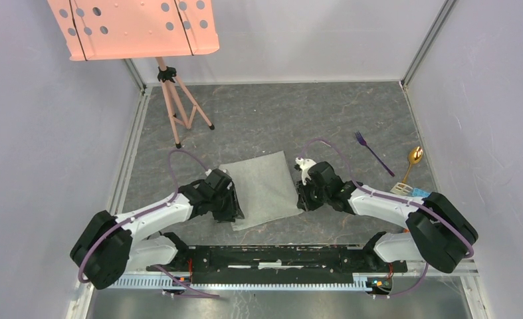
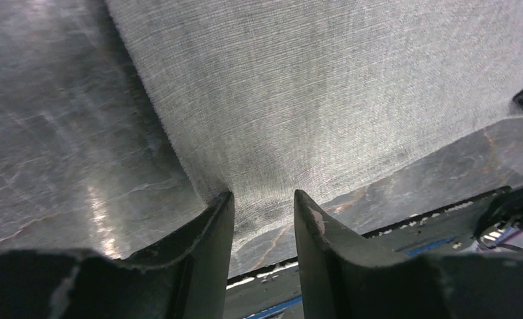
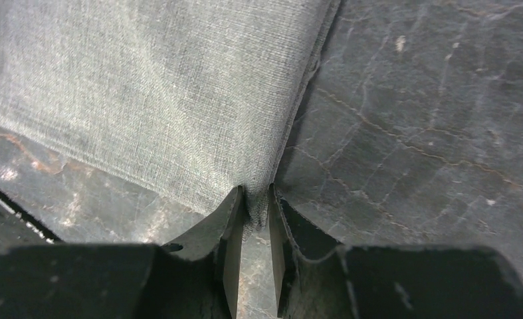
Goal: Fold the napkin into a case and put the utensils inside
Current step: Rotate the lower triangle-folded napkin at the center of the board, then pick up the lower triangle-folded napkin from the center of the board.
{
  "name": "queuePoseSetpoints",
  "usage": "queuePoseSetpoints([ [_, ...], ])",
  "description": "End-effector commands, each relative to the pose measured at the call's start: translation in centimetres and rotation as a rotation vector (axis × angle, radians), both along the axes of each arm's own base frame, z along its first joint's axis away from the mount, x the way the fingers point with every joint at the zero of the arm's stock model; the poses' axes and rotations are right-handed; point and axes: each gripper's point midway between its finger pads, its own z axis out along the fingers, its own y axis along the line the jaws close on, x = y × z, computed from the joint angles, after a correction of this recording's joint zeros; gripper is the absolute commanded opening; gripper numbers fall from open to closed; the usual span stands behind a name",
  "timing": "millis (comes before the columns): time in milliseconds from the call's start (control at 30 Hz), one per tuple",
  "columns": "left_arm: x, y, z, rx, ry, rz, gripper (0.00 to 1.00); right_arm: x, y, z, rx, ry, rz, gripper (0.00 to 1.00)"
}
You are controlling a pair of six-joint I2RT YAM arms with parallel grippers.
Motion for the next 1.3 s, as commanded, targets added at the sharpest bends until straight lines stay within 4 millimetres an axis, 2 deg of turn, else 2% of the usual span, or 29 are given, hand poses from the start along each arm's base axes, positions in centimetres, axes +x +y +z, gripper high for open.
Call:
queuePoseSetpoints([
  [0, -1.1, 0.0, -1.8, 0.041, 0.051, -0.012, 0.45, 0.2, -4.1, -2.1, -0.193, -0.001, -0.106, 0.26],
  [100, -1.6, -0.3, -1.9, 0.047, 0.043, -0.023, 0.46, 1.1, -5.6, -1.5, -0.248, -0.046, -0.163, 0.26],
  [233, -1.1, -3.2, -0.3, -0.038, 0.011, -0.071, 0.48, 2.7, -8.3, -0.7, -0.344, -0.098, -0.248, 0.3],
  [333, -0.6, -6.7, 2.0, -0.129, -0.021, -0.135, 0.51, 4.6, -10.3, 0.1, -0.412, -0.143, -0.311, 0.39],
  [400, 0.1, -8.5, 4.3, -0.179, -0.082, -0.152, 0.53, 6.0, -11.2, 1.6, -0.464, -0.196, -0.334, 0.46],
  [433, 0.7, -8.7, 5.5, -0.18, -0.121, -0.143, 0.57, 6.9, -11.1, 2.9, -0.472, -0.229, -0.329, 0.5],
  [500, 1.5, -7.8, 7.6, -0.163, -0.198, -0.112, 0.66, 8.1, -10.7, 5.5, -0.469, -0.293, -0.313, 0.58],
  [600, 3.2, -4.3, 10.3, -0.046, -0.327, -0.035, 0.78, 8.8, -8.7, 8.9, -0.422, -0.363, -0.247, 0.71],
  [633, 3.5, -2.8, 11.1, -0.001, -0.361, -0.007, 0.81, 8.5, -7.9, 9.4, -0.419, -0.367, -0.221, 0.73],
  [700, 4.0, -0.3, 12.6, 0.052, -0.408, 0.054, 0.83, 7.3, -5.2, 10.0, -0.387, -0.352, -0.139, 0.76],
  [800, 4.4, 3.0, 14.9, 0.095, -0.477, 0.157, 0.87, 3.4, 1.6, 9.1, -0.206, -0.253, 0.036, 0.78],
  [833, 4.4, 4.1, 15.5, 0.113, -0.504, 0.194, 0.87, 1.5, 4.1, 8.4, -0.12, -0.176, 0.102, 0.78],
  [933, 4.2, 6.6, 18.1, 0.082, -0.598, 0.289, 0.88, -2.6, 9.3, 7.5, -0.015, -0.054, 0.217, 0.76],
  [1000, 3.9, 7.5, 19.2, 0.045, -0.644, 0.322, 0.89, -4.0, 11.1, 6.7, -0.051, -0.027, 0.263, 0.72],
  [1067, 3.5, 8.3, 20.0, 0.014, -0.669, 0.347, 0.89, -4.9, 12.0, 5.8, -0.103, -0.004, 0.295, 0.67],
  [1267, 2.6, 8.9, 20.0, -0.014, -0.67, 0.349, 0.89, -6.3, 12.9, 3.6, -0.259, -0.017, 0.345, 0.58],
])
